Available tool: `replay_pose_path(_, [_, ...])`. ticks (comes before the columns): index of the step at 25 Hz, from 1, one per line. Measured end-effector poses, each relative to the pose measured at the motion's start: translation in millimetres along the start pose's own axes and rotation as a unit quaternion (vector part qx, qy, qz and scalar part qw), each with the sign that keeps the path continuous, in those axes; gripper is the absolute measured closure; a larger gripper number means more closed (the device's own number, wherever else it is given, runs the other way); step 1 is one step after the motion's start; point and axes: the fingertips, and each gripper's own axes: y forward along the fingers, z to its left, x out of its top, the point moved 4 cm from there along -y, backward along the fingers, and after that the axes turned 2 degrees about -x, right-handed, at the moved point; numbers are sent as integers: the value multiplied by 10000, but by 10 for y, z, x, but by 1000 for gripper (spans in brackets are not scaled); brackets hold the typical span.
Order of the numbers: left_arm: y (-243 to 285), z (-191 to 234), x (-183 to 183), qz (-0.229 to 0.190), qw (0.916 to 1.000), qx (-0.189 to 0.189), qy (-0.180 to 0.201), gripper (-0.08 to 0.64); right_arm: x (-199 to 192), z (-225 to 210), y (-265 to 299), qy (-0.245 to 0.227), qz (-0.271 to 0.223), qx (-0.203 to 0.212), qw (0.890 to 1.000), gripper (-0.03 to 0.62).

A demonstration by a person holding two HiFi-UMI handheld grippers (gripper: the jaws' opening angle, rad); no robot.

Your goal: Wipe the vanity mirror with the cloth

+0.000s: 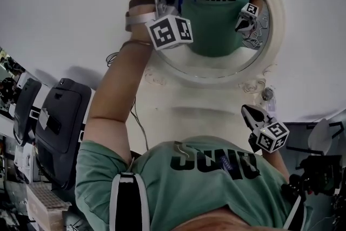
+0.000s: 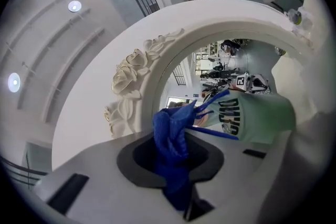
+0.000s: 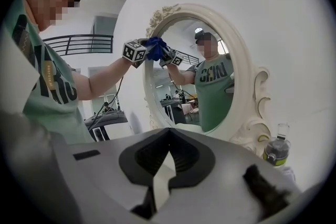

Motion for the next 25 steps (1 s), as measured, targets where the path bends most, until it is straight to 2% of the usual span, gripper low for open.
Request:
replay_pose_path(3, [-112, -252, -56, -82, 9998, -127, -130, 488, -23, 19, 36, -10, 64, 34, 10000, 584])
replay_pose_path(5, [-262, -619, -137, -105, 9995, -308, -32, 491, -38, 40, 50, -18, 150, 55, 9999, 584])
replay_pose_path(9, [-658, -1684, -366, 12, 9934, -1091, 345, 492, -27, 65, 65, -38, 280, 74, 9996, 584])
replay_pose_path(12, [-985, -2601, -584, 147, 9802, -1812, 791, 486, -46, 55, 84, -79, 385, 98, 9992, 584])
replay_pose_path(15, [-1296, -3388, -810, 293, 9600, -2530, 1165, 483, -90, 40, 87, -82, 508, 97, 9986, 584])
replay_pose_path(17, [-1443, -3758, -935, 401, 9484, -2851, 1328, 483, -110, 40, 93, -85, 555, 84, 9984, 584])
replay_pose_path(20, [-1515, -3949, -998, 589, 9409, -3096, 1241, 485, -112, 54, 118, -113, 598, 98, 9981, 584])
replay_pose_path(23, [-1476, -3901, -949, 568, 9436, -3082, 1069, 485, -106, 76, 129, -141, 553, 92, 9983, 584])
replay_pose_path(25, [-1479, -3904, -913, 596, 9404, -3201, 985, 485, -84, 105, 123, -179, 491, 104, 9986, 584])
